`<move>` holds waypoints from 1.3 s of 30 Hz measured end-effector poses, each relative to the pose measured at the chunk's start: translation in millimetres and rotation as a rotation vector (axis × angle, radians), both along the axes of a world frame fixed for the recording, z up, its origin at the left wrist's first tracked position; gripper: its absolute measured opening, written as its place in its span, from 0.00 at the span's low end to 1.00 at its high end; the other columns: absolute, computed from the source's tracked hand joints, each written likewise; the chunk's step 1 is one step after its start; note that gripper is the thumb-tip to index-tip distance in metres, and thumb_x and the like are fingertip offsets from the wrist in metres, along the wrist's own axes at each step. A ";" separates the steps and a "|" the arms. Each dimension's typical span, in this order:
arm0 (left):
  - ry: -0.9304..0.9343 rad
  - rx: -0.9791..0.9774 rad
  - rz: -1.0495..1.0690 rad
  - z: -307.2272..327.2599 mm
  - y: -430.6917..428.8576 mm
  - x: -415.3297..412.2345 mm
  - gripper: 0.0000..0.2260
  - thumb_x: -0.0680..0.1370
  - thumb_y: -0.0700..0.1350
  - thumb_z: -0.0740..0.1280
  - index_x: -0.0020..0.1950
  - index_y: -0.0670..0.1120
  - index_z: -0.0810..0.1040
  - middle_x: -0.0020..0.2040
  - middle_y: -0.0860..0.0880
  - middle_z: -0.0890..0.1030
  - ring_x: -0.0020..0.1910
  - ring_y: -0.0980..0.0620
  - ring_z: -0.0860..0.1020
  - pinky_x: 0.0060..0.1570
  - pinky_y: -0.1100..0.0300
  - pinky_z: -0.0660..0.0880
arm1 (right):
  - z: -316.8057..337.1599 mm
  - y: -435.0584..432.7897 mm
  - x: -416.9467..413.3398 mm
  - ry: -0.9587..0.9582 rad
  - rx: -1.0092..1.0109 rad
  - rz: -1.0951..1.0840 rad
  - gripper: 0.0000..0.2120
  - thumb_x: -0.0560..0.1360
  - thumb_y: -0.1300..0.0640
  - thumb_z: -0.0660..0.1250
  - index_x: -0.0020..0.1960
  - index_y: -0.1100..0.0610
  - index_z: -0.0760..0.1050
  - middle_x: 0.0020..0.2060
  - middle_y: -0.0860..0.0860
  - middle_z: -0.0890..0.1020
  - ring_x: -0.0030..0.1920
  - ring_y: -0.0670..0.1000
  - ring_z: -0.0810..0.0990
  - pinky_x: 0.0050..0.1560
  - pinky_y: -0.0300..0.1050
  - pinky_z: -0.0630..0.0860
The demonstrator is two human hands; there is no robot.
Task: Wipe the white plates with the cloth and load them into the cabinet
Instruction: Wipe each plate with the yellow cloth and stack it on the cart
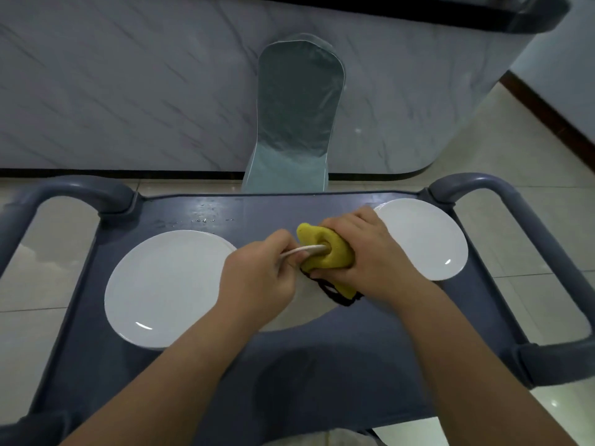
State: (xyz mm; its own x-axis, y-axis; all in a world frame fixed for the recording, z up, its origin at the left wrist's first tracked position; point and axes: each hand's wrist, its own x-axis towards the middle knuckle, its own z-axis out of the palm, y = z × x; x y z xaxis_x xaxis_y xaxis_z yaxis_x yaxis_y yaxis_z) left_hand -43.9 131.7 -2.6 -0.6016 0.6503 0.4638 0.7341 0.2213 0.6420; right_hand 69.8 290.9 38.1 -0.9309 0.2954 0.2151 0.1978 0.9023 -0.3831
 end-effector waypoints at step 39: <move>-0.775 0.360 0.399 -29.5 0.8 20.1 0.09 0.81 0.50 0.63 0.42 0.49 0.74 0.34 0.57 0.76 0.34 0.60 0.72 0.38 0.58 0.70 | -49.9 -21.6 47.5 0.559 -1.151 -0.599 0.23 0.61 0.54 0.80 0.54 0.51 0.80 0.47 0.47 0.86 0.51 0.52 0.84 0.47 0.45 0.81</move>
